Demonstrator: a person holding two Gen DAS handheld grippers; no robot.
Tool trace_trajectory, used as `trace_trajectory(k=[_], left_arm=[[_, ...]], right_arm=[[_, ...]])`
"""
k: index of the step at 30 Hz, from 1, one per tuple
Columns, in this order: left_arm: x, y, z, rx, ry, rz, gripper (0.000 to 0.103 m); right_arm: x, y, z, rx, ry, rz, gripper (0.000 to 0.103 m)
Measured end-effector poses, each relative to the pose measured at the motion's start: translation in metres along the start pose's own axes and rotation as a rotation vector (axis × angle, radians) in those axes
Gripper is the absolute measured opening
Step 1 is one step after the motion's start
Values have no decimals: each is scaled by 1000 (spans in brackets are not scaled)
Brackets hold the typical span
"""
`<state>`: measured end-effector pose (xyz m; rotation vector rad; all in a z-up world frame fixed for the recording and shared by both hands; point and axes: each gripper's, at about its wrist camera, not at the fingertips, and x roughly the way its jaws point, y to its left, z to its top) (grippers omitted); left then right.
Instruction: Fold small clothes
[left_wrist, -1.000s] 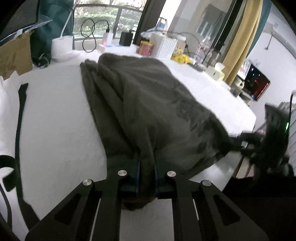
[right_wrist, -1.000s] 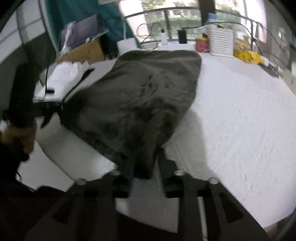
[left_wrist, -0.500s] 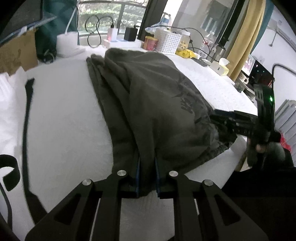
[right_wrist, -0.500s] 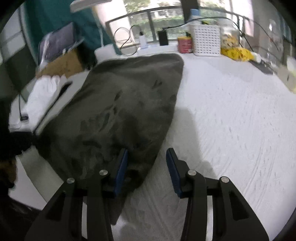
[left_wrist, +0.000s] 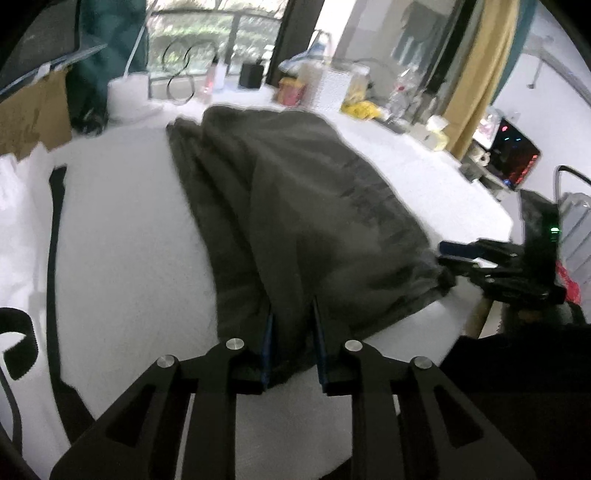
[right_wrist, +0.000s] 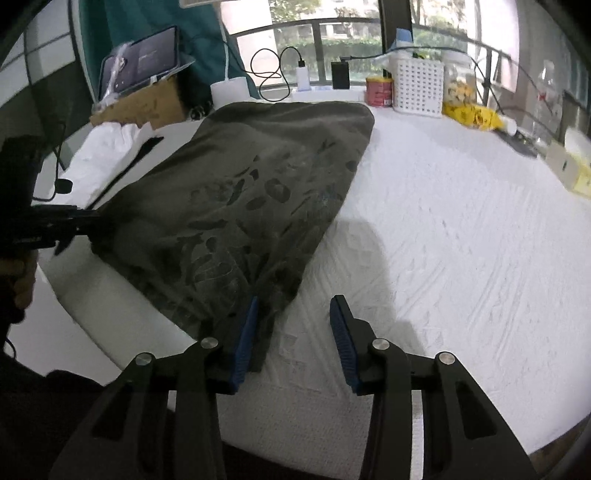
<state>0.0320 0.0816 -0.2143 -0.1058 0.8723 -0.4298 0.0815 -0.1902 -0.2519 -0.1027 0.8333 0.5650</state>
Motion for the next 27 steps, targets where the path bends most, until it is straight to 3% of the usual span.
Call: trace_trajectory(k=[1,2,9,18,22,27], left_arm=[[-1,0,1,1,-3,-10,13],[-1,0,1,0,-3,-15,2],[-16,2,-1,-52,-34,-13,1],[-4,10,-16,-81,54,36,1],[-7,11,-16,-93,59,36,2],[-10,11,-12,-93,64,45,3]], right_arm=[[0,2,0,-9,-2,-1,41],[1,4,0,-15,-3,-4,40],[-1,1,-1,-8,-2,-1,39],[-1,14,-2,-146,28,-54,39],[-11,7,8,-75,17,0,39],[-2,15,19,-100,-7,3,42]])
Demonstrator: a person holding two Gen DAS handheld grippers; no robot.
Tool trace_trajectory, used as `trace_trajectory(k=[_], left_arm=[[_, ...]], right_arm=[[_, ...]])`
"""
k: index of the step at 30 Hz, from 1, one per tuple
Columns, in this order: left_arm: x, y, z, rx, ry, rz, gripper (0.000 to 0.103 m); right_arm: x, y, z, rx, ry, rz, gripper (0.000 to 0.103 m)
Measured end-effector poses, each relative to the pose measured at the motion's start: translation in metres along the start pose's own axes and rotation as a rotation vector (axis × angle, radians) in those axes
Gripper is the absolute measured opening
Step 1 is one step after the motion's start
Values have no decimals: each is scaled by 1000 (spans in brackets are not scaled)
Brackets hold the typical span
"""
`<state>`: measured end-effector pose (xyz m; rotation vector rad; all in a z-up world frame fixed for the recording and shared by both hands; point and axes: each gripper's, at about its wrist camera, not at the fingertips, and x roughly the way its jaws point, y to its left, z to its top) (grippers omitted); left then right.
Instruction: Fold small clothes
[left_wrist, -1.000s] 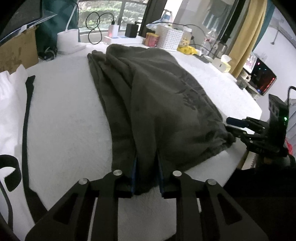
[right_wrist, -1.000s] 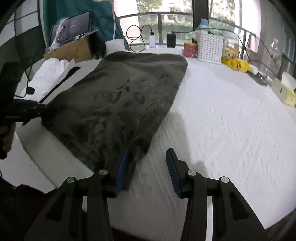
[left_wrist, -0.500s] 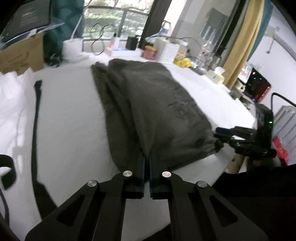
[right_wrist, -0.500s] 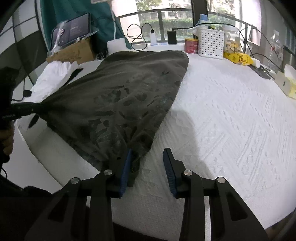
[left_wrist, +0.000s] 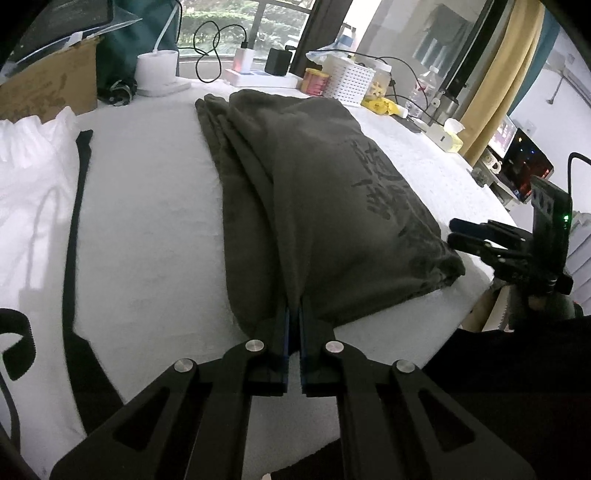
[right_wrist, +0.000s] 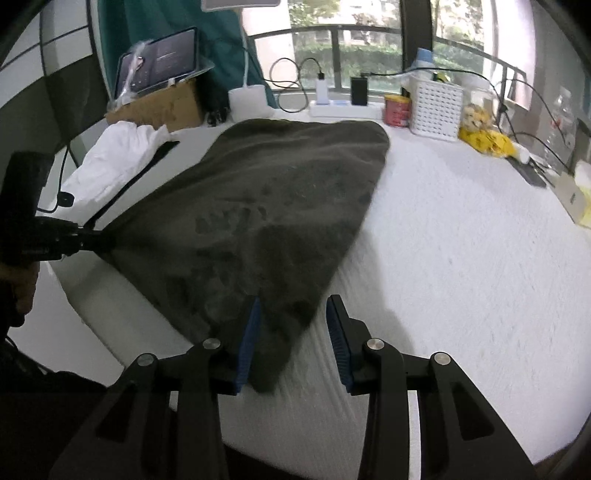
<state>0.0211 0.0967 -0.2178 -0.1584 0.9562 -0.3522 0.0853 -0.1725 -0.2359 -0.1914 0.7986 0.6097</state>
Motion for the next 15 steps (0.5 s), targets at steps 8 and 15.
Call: trace_trajectory(k=[8,15], left_arm=[[-8,0,-4,-41,3,49,5],[-20,-5,8,-63,-79,127,5]], right_arm=[[10,6,-12,-80,36,-18,46],[10,-4,-10,-18,78,54,46]])
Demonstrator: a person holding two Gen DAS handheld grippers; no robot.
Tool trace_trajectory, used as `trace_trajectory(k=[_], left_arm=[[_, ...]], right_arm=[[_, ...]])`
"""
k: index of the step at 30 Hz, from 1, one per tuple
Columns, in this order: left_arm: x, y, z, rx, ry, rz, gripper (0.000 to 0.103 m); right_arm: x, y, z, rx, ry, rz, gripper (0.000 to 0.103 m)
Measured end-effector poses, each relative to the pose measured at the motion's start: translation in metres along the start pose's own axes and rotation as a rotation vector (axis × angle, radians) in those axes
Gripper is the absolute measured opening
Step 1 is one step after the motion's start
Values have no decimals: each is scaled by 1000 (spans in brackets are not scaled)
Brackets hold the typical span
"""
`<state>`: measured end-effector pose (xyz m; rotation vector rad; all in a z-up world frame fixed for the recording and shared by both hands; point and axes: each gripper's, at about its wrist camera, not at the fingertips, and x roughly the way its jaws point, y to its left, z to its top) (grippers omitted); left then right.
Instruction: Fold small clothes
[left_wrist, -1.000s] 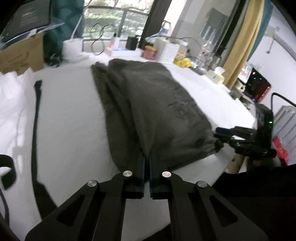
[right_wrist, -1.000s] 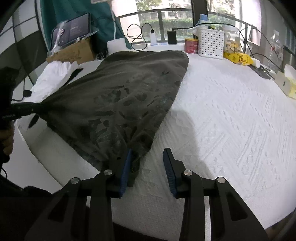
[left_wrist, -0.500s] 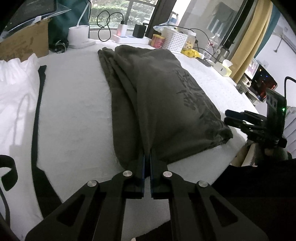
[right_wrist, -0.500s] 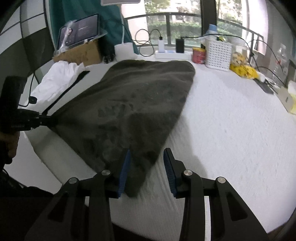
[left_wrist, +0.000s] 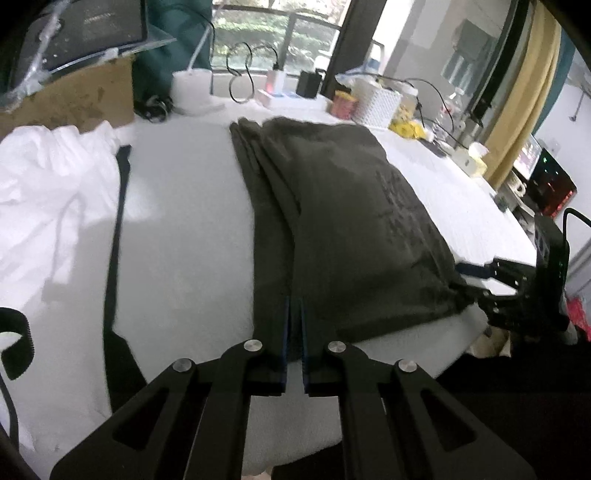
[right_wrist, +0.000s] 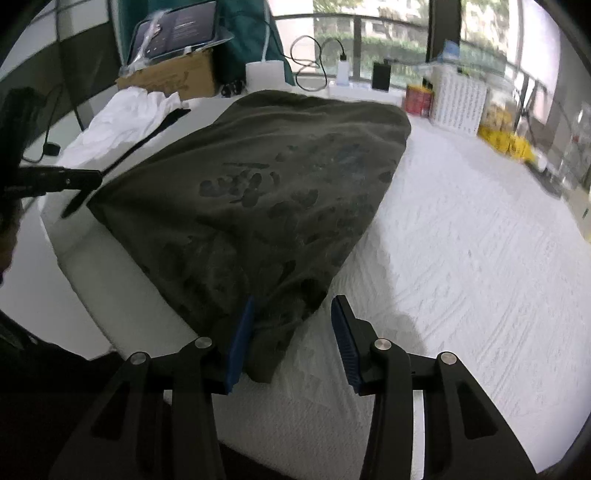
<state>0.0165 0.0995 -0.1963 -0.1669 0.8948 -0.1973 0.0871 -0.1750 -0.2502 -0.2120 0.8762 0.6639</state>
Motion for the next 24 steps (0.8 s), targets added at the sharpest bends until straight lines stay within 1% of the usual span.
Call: trace_trajectory(k=[2,4,6,9,11,16,19,20,22,23,24], left_arm=[[2,0,2,-7,-11,33,5],[7,0,4,-18,-2,63,5],[15,-2,8,-27,15,92,5],[23,-7,13,-22,33,139,5],[28,-12,19,-17,39,147,5],[41,-26,36,-4,43,128,5],[50,-30,43,2,54,158,5],[52,-31,45,0,58,161,9],[57,-29,49,-24,59,163,51],[58,-28,51,-37,53,162,90],[58,-26,54,-52,38,157,102]], right_arm=[[-2,-4,1,21,2,30,46],[-4,-7,1,34,-3,37,47],[-4,-9,3,39,-7,34,57],[-7,-14,7,53,-16,41,58],[-10,-20,11,58,-29,32,59],[-8,-36,19,64,-40,9,60],[-5,-45,24,74,-38,10,60],[-4,-47,25,73,-37,7,60],[-1,-51,29,72,-38,-10,60],[1,-53,30,72,-35,-22,60],[4,-56,32,73,-29,-37,60]])
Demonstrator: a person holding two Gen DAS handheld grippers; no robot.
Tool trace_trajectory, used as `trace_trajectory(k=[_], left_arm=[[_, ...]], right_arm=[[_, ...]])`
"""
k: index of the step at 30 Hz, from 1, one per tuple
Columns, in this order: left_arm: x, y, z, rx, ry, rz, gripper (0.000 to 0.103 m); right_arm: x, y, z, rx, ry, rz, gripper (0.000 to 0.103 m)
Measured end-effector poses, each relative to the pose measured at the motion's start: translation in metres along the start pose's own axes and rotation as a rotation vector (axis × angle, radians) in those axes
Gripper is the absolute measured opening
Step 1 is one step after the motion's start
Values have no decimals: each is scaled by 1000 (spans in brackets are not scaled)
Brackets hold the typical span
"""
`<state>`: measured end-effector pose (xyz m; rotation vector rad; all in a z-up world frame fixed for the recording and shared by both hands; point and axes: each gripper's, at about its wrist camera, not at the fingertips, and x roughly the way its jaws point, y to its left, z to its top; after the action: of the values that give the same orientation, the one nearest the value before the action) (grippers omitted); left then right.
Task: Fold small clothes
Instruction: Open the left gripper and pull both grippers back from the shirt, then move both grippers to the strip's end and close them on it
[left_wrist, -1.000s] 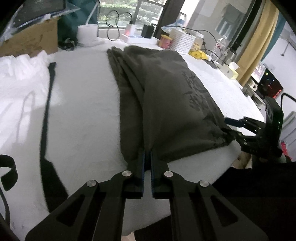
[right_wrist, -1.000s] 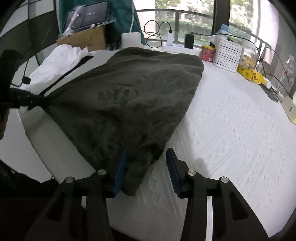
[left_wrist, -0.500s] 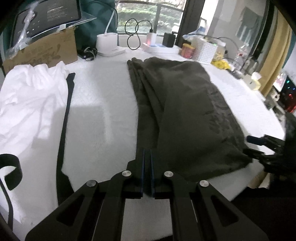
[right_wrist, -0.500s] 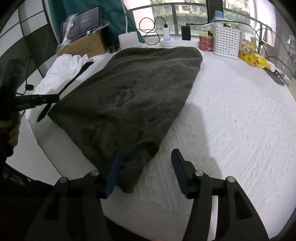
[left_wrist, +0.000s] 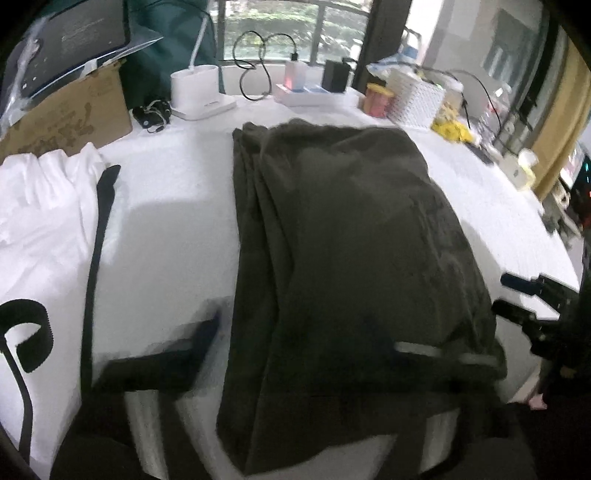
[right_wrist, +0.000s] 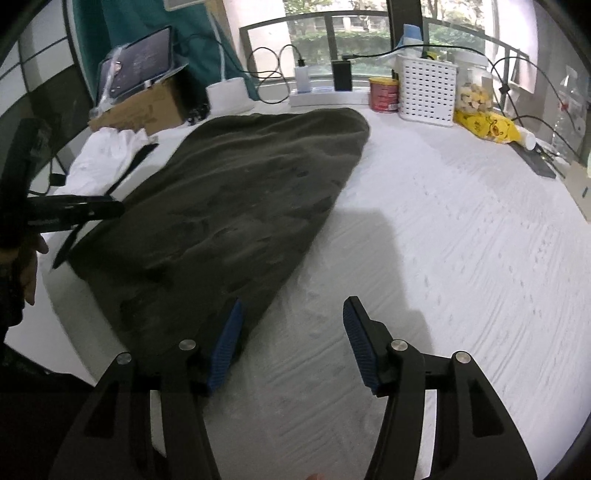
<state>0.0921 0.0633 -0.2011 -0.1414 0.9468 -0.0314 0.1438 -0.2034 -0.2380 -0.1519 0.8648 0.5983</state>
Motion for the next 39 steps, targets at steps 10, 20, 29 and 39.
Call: trace_trajectory(k=[10,20,29,39], left_arm=[[17,0,30,-10,-46,-53,102],[47,11,49,16,-39,-50,102],[58,23,73,34,-61,-88,102],[79,38,101,40,-76,-112,102]], right_arm=[[21,-27,20,3,31,-86,63],[38,-47,32,13,51,-194,91],[46,-69,49,69,62,-246,91],[53,-86,84,81,42,-270,91]])
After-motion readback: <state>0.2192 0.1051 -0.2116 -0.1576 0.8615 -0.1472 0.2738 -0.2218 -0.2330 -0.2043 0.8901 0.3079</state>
